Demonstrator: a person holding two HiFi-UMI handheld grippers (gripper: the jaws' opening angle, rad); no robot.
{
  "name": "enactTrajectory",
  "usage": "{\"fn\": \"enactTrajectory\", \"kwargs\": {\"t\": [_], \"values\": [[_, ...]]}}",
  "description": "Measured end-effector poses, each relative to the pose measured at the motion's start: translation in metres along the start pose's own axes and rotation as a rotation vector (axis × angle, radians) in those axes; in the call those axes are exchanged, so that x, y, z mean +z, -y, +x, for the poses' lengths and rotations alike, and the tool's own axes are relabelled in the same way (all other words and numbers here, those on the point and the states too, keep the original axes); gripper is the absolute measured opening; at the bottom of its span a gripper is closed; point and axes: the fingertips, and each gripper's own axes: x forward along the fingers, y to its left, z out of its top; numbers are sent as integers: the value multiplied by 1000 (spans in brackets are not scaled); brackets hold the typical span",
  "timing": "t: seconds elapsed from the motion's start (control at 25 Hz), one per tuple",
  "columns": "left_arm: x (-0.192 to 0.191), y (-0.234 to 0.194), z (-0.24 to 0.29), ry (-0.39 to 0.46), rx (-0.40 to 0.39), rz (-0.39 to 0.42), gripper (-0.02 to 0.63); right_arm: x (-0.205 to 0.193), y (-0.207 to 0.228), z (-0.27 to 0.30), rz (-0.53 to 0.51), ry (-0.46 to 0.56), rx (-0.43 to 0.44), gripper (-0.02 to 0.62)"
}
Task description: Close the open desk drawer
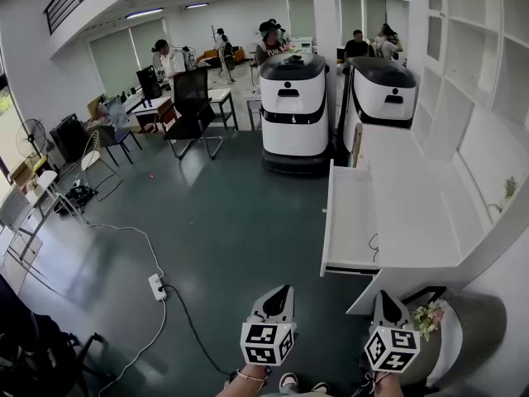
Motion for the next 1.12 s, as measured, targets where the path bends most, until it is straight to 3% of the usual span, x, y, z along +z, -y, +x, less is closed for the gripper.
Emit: {"fn": "enactTrajectory", "kwargs": {"t": [0.6,0.88,1.12], "values": [[-6,-87,-8,-29,30,-22,18,-19,-38,29,-10,-64,-75,6],[-13,-115,26,-56,37,-49,18,-17,-39,70,-10,-89,-80,6],[0,-131,82,-81,4,-11,18,-7,-22,127,30,-97,-119,6]]}}
